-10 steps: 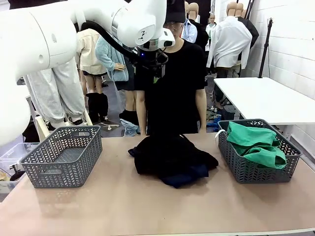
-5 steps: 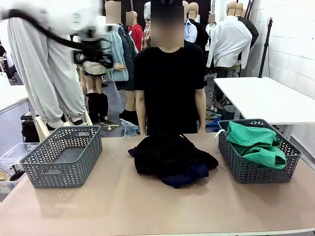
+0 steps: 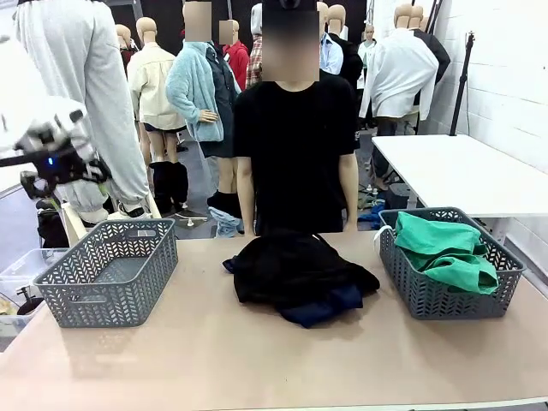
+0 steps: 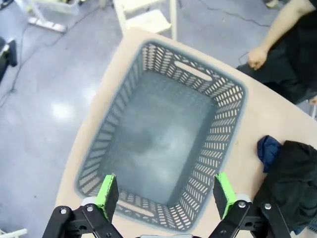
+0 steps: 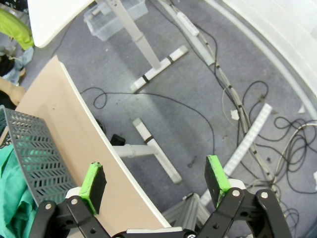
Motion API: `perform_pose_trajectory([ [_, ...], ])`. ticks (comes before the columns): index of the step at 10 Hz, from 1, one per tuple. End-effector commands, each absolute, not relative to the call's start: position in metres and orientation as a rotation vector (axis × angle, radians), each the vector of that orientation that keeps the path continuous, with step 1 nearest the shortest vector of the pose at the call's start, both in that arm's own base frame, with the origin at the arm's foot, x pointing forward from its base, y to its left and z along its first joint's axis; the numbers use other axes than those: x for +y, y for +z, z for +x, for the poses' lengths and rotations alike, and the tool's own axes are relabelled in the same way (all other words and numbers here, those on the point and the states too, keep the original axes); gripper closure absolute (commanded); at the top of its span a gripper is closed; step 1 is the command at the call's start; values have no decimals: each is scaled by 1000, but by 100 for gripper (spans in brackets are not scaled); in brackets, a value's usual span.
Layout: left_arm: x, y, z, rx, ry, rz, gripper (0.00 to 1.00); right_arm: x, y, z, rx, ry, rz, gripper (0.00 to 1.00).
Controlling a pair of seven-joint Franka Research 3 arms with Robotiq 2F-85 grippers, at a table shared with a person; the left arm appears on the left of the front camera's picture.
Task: Sort the tops and bottoms.
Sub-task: Lift clothes from the center of the table with your right hand.
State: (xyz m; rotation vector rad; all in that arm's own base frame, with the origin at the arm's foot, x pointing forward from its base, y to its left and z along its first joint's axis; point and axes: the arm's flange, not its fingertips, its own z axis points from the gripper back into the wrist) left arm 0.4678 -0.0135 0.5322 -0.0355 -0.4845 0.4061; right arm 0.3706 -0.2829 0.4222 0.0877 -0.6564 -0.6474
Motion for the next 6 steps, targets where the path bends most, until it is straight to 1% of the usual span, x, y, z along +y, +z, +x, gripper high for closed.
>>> perform_pose_trajectory([
  [1,-30,534,485,-526,293,-128,0,-280,422,368,-660,-633,74,0],
  [2,-14,532,468,-485,406,-35,0,-280,422,368,-660,-633,74,0],
  [5,-14,532,468,-485,406,-35,0,-283,422,371,-657,-647,88,0],
  [6,-14,532,468,-485,406,-35,0,-276,457,364,-754,-631,62,0],
])
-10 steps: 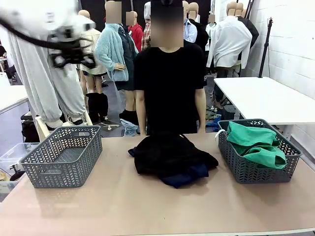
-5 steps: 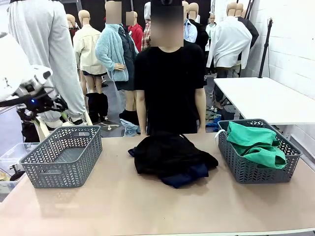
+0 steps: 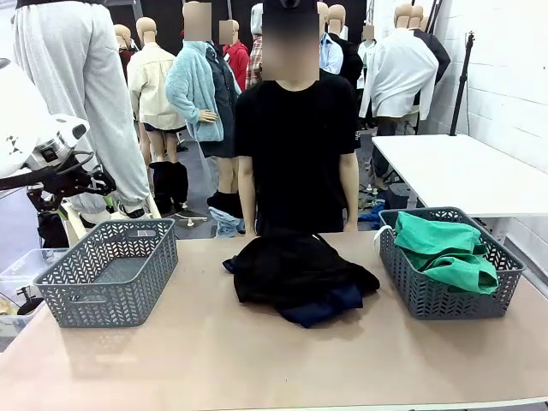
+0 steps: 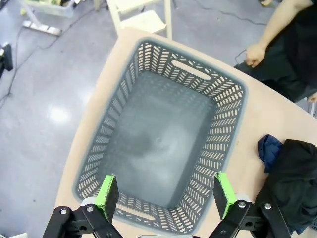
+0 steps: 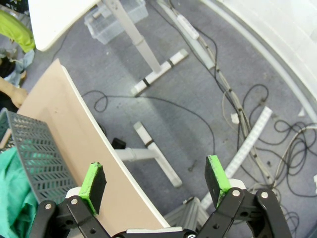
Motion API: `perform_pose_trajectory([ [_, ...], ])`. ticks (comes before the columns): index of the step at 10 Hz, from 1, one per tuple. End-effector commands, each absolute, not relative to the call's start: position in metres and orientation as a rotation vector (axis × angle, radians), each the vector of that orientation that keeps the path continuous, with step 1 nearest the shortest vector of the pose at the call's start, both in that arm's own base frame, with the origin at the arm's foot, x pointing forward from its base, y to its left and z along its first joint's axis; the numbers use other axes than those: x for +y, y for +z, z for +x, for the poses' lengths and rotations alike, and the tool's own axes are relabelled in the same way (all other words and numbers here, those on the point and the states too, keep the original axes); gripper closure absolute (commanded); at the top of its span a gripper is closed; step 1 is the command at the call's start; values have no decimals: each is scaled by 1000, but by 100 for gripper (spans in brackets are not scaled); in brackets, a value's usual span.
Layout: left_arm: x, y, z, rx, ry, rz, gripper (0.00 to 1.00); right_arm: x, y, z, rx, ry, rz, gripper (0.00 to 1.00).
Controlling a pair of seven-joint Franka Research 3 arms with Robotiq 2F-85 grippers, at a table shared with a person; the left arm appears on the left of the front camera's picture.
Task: Sort the tops and bottoms.
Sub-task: Lift clothes from the center of the table with your right hand.
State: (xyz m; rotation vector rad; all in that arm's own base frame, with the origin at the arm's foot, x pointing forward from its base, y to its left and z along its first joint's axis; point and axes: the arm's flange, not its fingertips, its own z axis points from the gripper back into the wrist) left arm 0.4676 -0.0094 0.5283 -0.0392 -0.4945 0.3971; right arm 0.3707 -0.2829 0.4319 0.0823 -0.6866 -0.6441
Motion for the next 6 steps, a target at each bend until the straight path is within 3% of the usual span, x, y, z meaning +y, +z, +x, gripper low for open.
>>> perform_pose_trajectory([
  [1,-14,532,468,-485,406,-35,0,-269,496,355,-866,-637,41,0],
  [4,-14,532,468,-485,406,-35,0,-188,606,335,-1079,-367,97,0],
  [6,-14,532,468,-485,406,-35,0,-97,643,334,-1074,-55,127,0],
])
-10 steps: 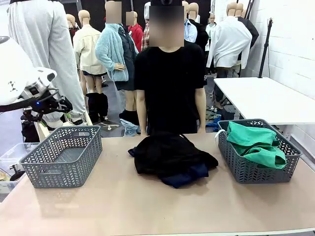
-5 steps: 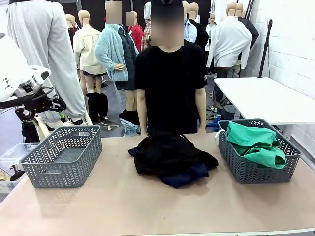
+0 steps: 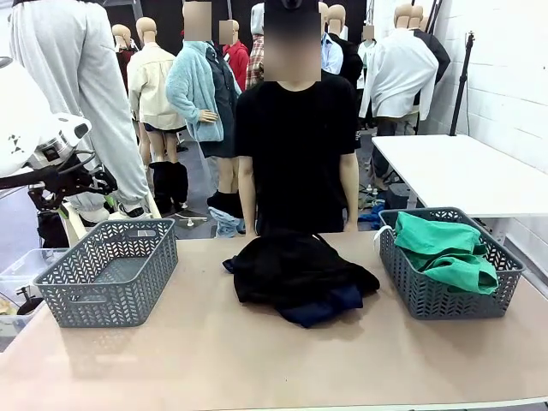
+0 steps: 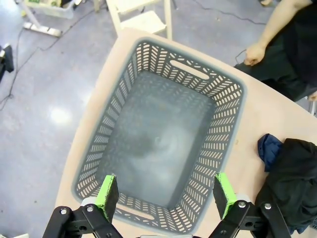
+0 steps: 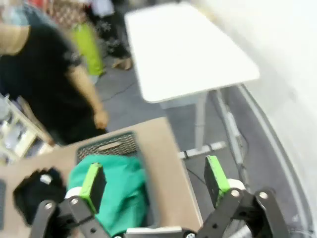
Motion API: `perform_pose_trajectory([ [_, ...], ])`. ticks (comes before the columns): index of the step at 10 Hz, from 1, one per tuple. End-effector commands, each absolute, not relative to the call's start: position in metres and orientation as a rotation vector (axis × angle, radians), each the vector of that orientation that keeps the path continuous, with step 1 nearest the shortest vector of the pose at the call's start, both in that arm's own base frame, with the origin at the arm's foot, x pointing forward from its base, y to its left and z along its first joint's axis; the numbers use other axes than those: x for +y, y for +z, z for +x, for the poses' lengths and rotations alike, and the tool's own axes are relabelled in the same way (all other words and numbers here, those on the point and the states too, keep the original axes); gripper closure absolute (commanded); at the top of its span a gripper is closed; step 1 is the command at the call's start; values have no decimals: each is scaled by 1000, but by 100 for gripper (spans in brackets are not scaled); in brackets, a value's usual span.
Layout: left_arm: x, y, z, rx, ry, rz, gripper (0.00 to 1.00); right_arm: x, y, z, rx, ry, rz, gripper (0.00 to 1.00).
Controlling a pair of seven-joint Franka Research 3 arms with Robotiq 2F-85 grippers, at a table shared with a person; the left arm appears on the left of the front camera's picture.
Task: Sort the tops and bottoms.
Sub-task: Lift clothes from the center of the table with your right hand.
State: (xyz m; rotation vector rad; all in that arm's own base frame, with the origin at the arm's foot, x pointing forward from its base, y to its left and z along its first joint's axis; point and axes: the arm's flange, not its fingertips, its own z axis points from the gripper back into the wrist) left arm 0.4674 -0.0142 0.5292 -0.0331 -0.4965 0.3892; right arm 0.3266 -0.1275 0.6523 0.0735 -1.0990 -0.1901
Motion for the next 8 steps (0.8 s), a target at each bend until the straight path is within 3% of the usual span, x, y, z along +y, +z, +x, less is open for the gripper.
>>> perform_pose_trajectory([
  [1,-14,532,468,-485,406,-35,0,-51,650,336,-1039,96,108,0],
  [4,-14,532,468,-485,406,-35,0,58,637,336,-819,556,126,0],
  [7,-14,532,468,-485,406,-35,0,89,587,335,-687,701,107,0],
  [8,-14,532,468,-485,406,-35,0,106,609,329,-737,604,140,0],
])
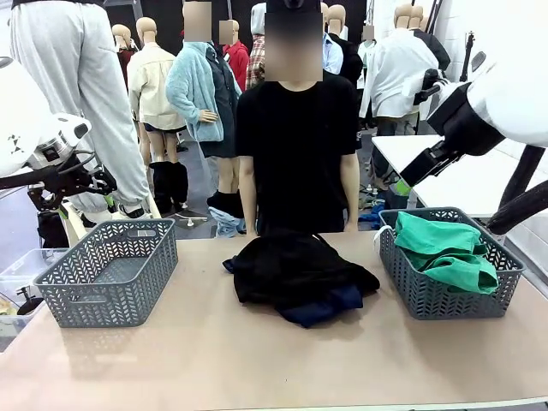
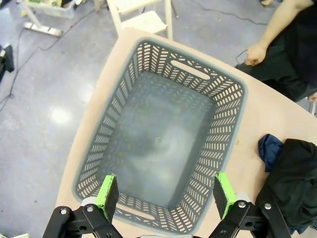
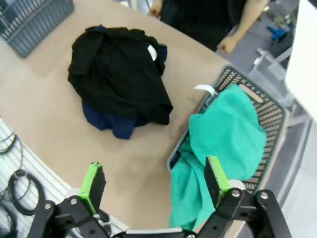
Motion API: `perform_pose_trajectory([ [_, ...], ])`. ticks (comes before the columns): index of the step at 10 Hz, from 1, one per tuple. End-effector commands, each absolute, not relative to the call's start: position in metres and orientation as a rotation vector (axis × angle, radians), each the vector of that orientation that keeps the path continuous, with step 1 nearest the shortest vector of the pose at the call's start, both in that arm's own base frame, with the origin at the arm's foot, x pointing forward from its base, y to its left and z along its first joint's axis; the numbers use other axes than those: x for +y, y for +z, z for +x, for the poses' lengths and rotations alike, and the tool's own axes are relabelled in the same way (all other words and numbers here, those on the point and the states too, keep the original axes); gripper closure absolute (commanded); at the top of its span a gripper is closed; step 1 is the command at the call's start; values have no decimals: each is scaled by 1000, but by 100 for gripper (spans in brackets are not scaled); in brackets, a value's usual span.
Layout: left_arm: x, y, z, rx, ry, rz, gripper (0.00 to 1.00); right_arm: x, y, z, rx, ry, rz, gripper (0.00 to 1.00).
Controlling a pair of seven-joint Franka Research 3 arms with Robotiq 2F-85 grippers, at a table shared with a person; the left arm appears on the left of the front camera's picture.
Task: Sort the tops and bottoms.
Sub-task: Lift clothes from the center of the table with your right hand.
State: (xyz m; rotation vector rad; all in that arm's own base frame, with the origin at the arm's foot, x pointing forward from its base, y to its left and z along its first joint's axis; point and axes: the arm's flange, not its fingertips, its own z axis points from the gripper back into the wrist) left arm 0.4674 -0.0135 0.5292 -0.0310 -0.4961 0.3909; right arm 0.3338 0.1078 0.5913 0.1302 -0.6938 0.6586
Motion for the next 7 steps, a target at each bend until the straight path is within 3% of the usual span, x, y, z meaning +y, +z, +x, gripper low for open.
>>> perform_pose_trajectory([
  [1,-14,532,468,-485,406,-35,0,106,609,329,-737,604,140,0],
  [6,-14,532,468,-485,406,-35,0,102,612,329,-740,627,136,0],
  [7,-14,532,468,-485,406,-35,0,137,616,368,-635,802,150,0],
])
